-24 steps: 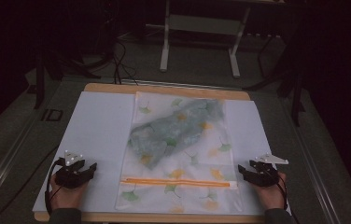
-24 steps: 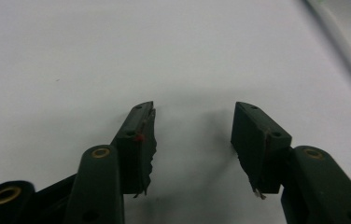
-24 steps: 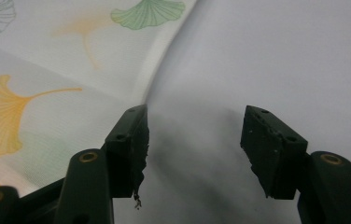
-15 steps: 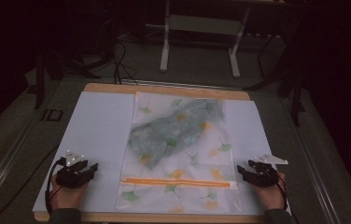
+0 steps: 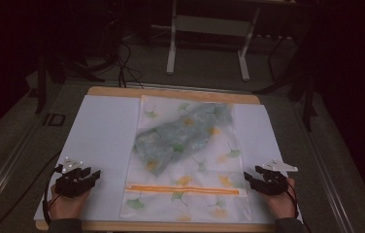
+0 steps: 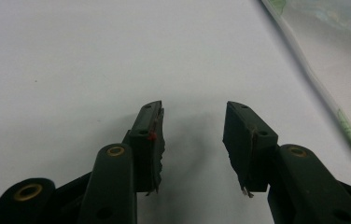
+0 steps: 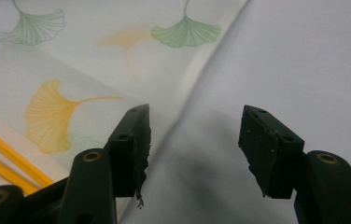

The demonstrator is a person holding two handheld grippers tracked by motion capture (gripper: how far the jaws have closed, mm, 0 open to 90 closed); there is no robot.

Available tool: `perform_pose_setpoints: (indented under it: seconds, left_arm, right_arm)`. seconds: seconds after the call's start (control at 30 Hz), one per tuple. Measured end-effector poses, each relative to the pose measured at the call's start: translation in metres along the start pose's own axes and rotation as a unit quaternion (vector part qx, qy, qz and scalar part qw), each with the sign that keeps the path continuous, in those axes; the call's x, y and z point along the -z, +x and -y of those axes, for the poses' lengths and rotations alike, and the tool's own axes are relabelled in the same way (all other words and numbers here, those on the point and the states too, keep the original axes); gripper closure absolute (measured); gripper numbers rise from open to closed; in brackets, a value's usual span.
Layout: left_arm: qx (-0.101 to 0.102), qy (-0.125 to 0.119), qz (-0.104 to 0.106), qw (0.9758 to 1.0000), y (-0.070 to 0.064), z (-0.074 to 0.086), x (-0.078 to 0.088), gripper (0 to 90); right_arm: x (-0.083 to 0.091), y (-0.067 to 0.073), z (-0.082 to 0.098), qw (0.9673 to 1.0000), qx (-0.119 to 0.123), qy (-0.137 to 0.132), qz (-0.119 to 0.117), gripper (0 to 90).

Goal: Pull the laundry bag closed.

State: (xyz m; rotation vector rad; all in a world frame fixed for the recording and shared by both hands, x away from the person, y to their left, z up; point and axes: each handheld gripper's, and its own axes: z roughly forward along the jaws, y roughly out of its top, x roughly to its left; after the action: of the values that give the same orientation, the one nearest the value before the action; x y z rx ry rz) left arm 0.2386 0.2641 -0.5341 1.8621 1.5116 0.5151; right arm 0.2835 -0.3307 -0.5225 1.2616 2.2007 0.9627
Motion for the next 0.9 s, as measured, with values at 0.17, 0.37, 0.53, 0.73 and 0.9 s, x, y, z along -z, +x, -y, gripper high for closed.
perform_pose_setpoints:
  seconds: [0.17, 0.37, 0.53, 0.73, 0.9]
  left_arm:
    - [-0.024, 0.012, -0.009, 0.9996, -0.003, -0.001, -0.002, 58.6]
    - [-0.036, 0.015, -0.009, 0.9992, -0.005, -0.001, -0.002, 58.1]
    - [-0.036, 0.009, -0.011, 0.9993, -0.005, 0.001, 0.001, 58.1]
    - [-0.045, 0.006, -0.015, 0.9989, -0.006, 0.001, 0.002, 58.8]
    - [-0.048, 0.008, -0.008, 0.9988, -0.006, 0.001, 0.001, 58.8]
  right_arm:
    - [0.0, 0.004, -0.004, 1.0, 0.009, -0.002, 0.0, 43.4]
    - [0.001, 0.009, -0.008, 0.9998, 0.02, -0.003, -0.004, 43.8]
    - [-0.002, 0.015, -0.015, 0.999, 0.042, 0.001, -0.016, 44.8]
    - [-0.008, 0.028, -0.024, 0.9965, 0.072, 0.008, -0.044, 48.3]
    - [-0.013, 0.036, -0.031, 0.9931, 0.095, 0.014, -0.067, 49.3]
